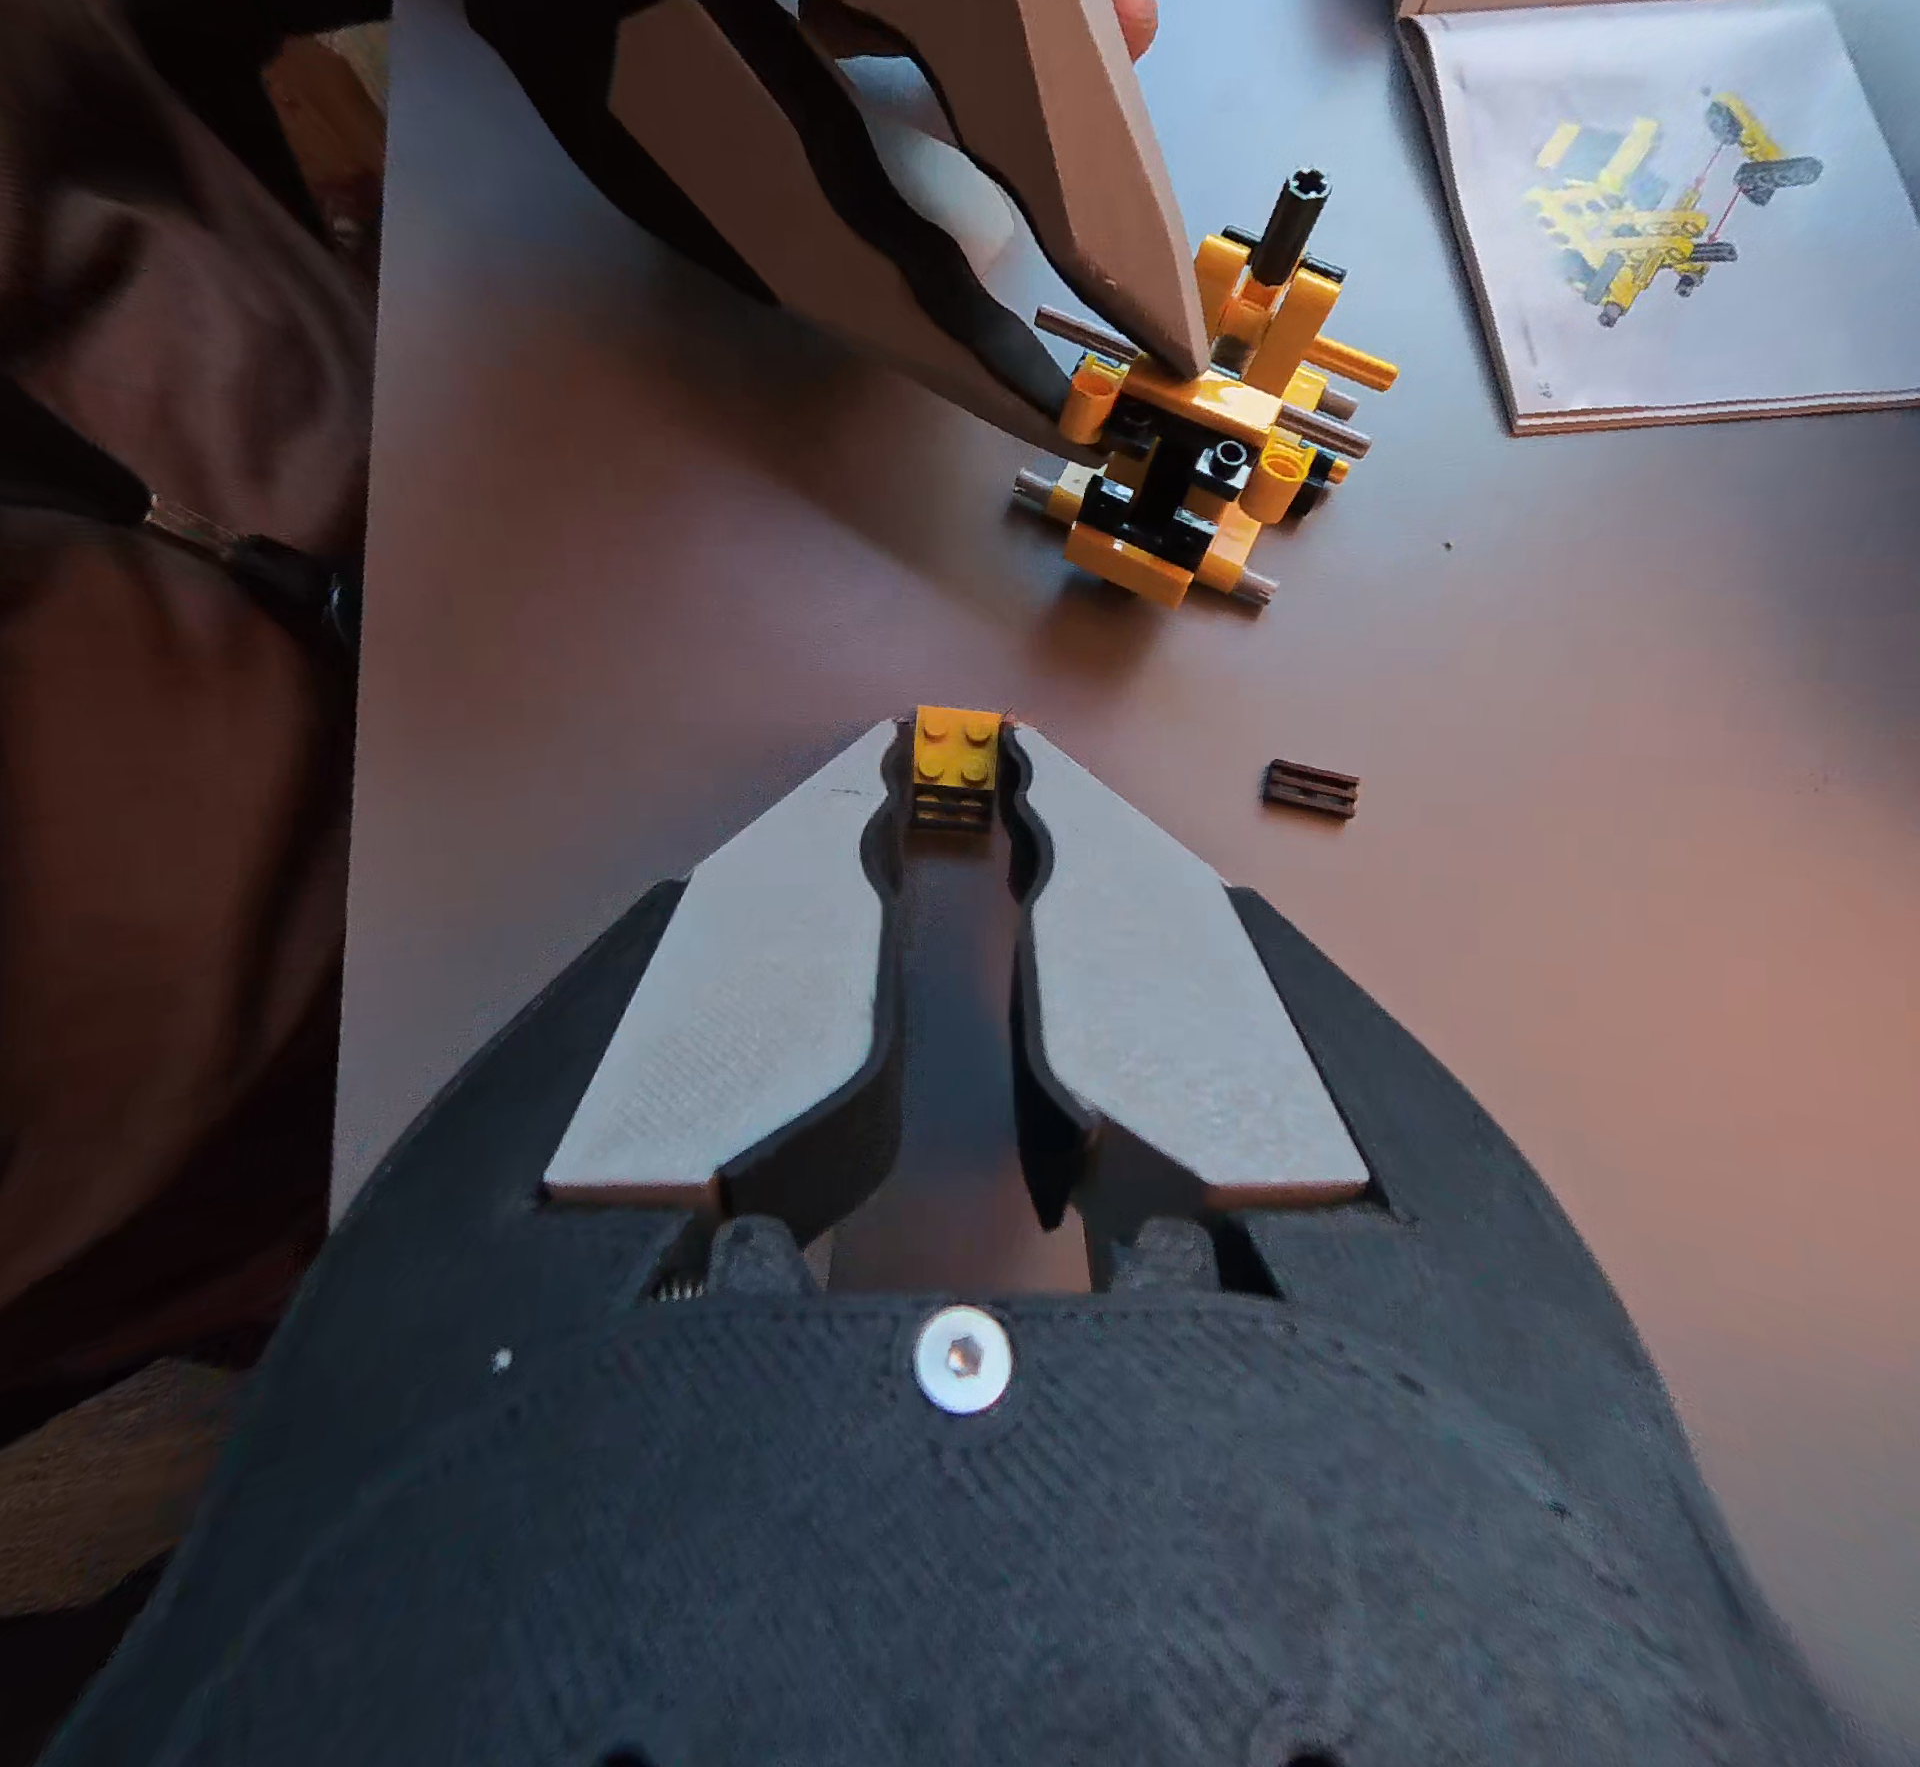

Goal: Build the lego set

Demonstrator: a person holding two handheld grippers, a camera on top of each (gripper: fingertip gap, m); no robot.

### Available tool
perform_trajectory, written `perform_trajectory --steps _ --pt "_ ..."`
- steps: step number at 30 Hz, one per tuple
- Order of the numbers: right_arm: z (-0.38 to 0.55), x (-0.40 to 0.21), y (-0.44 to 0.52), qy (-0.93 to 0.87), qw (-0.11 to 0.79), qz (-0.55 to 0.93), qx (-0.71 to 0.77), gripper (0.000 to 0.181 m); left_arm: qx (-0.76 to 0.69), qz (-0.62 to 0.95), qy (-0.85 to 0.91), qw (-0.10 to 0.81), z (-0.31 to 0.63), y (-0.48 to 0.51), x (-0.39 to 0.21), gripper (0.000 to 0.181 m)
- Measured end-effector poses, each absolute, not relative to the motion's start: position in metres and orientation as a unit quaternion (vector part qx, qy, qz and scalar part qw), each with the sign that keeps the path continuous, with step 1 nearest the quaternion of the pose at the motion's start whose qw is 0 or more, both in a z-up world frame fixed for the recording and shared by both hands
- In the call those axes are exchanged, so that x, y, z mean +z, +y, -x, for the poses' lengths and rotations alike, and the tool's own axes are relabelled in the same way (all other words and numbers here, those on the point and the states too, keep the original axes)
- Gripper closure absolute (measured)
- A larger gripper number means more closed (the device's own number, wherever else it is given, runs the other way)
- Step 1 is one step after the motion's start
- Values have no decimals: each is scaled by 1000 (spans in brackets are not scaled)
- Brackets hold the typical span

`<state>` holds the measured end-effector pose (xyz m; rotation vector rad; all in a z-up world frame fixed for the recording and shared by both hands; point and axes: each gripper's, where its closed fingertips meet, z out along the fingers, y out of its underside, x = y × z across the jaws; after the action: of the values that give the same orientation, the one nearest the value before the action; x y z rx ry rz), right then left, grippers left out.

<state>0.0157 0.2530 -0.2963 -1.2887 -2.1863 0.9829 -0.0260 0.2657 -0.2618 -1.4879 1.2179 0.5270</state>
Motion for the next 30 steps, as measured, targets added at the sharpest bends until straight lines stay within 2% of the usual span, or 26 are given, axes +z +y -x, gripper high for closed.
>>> perform_trajectory --steps 9,23,30 --pt "10 -261 265 -730 255 489 405 169 221 628 511 544 26 267 -262 168" --pt "27 -252 269 -735 279 511 347 169 238 620 520 537 27 267 -262 168" --pt "22 -252 267 -773 295 454 331 169 232 619 521 540 27 266 -262 168"
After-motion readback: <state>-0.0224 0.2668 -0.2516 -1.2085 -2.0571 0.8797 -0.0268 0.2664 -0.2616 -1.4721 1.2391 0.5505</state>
